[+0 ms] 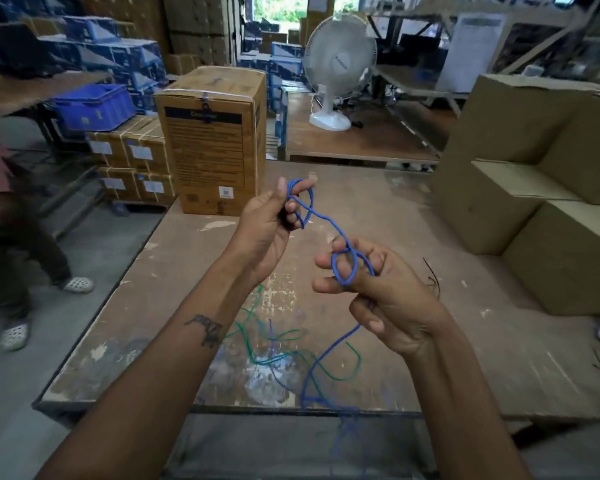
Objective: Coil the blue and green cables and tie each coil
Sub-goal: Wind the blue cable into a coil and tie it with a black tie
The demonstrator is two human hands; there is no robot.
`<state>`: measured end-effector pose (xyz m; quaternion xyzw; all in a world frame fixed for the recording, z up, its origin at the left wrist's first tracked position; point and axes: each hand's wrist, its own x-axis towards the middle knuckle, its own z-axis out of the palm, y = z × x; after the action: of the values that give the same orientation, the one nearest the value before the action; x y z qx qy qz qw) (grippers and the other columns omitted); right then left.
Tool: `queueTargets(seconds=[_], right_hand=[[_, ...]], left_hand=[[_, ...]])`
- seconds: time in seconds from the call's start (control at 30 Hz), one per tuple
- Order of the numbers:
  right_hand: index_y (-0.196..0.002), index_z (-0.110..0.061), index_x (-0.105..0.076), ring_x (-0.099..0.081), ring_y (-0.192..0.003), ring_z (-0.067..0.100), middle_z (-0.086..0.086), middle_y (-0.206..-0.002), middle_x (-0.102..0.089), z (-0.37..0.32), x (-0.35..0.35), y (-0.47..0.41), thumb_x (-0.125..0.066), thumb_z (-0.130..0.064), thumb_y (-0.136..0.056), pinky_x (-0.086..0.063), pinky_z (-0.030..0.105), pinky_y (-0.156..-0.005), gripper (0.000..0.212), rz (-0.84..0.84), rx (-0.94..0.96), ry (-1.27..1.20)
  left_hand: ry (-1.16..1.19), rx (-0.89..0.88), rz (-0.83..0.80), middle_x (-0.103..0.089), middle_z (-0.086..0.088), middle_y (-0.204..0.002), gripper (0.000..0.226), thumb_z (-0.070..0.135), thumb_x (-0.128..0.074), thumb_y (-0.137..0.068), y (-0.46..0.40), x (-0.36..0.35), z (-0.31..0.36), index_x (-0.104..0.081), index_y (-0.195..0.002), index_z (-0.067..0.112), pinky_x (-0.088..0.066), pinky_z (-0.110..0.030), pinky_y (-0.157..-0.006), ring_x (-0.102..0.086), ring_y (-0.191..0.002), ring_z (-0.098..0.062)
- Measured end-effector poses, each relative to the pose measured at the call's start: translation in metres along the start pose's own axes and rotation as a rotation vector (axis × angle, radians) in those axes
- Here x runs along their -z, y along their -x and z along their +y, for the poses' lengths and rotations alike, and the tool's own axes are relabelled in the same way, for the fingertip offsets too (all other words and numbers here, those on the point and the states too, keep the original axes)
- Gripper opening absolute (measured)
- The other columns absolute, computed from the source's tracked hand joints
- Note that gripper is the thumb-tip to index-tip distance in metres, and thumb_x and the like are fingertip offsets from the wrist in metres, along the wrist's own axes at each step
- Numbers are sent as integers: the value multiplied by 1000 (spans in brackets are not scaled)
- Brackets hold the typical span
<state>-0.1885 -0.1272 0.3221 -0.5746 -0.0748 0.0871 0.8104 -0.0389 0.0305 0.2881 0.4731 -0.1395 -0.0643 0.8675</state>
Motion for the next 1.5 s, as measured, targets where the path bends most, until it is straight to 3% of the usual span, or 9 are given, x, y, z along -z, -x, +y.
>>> queueTargets(seconds=[0.13,0.33,0.5,0.7,0.93,1.07,1.2,1.33,1.5], right_hand=[[-72,-21,-68,-70,-53,16,8,-101,-80,-8,-22,13,-45,-51,-100,-33,18,-33,47,119,83,99],[-55,-21,-70,-62,-83,19,6,-78,-75,-1,-43,36,-49,-39,-105,-41,31,-80,58,254,104,421],[-78,-9,-74,-42,-51,16,2,-58,-44,19,-51,58,-51,-20,-96,-40,31,-55,31,142,-38,-230],[-105,-2,-75,-21,-35,16,8,-46,-31,26,-39,68,-45,-32,-93,-25,24,-41,44,353,152,-167],[-119,-19,-70,-58,-51,10,5,-95,-63,22,-17,42,-66,-34,-102,-49,32,-48,23,723,332,359],[-145,-45,-40,-63,-67,6,-1,-128,-46,37,12,21,-76,-34,-96,-55,34,-61,61,836,287,635],[-118,-42,-67,-64,-94,16,-7,-113,-59,53,31,0,-64,-41,-104,-52,29,-77,14,713,391,1171],[-102,-31,-72,-69,-89,14,-5,-100,-72,70,41,-17,-52,-20,-111,-57,43,-83,25,606,357,986],[-123,-28,-68,-66,-92,3,-5,-132,-60,74,31,-18,-51,11,-95,-50,16,-76,52,460,253,729]], left_hand=[[5,49,0,-46,7,-70,43,35,-45,-112,7,3,-17,-71,-125,3,-39,-22,-65,-39,-64,-6],[19,4,42,-44,6,-71,46,33,-44,-113,6,6,-14,-68,-129,-3,-39,-19,-63,-39,-62,-5],[-38,-12,39,-45,2,-77,42,34,-45,-113,3,26,0,-75,-120,5,-39,-21,-65,-39,-63,-6],[-267,-57,17,-47,1,-77,39,32,-41,-114,8,26,1,-74,-118,11,-37,-21,-66,-40,-63,-6],[-460,-50,-60,-59,8,-67,41,24,-39,-115,33,24,-20,-76,-101,13,-38,-21,-65,-45,-63,-8],[-298,14,-78,-51,2,-69,43,24,-39,-114,43,25,-26,-69,-127,-3,-39,-20,-66,-44,-66,-8],[-136,43,-133,-55,5,-70,47,26,-41,-111,51,18,-23,-63,-134,-9,-40,-20,-67,-42,-69,-8],[-88,55,-122,-67,10,-76,49,26,-40,-112,51,14,-22,-59,-137,-11,-41,-21,-68,-43,-71,-9],[-100,87,12,-65,6,-73,43,26,-42,-113,47,16,-38,-67,-126,-8,-41,-19,-66,-46,-63,-6]])
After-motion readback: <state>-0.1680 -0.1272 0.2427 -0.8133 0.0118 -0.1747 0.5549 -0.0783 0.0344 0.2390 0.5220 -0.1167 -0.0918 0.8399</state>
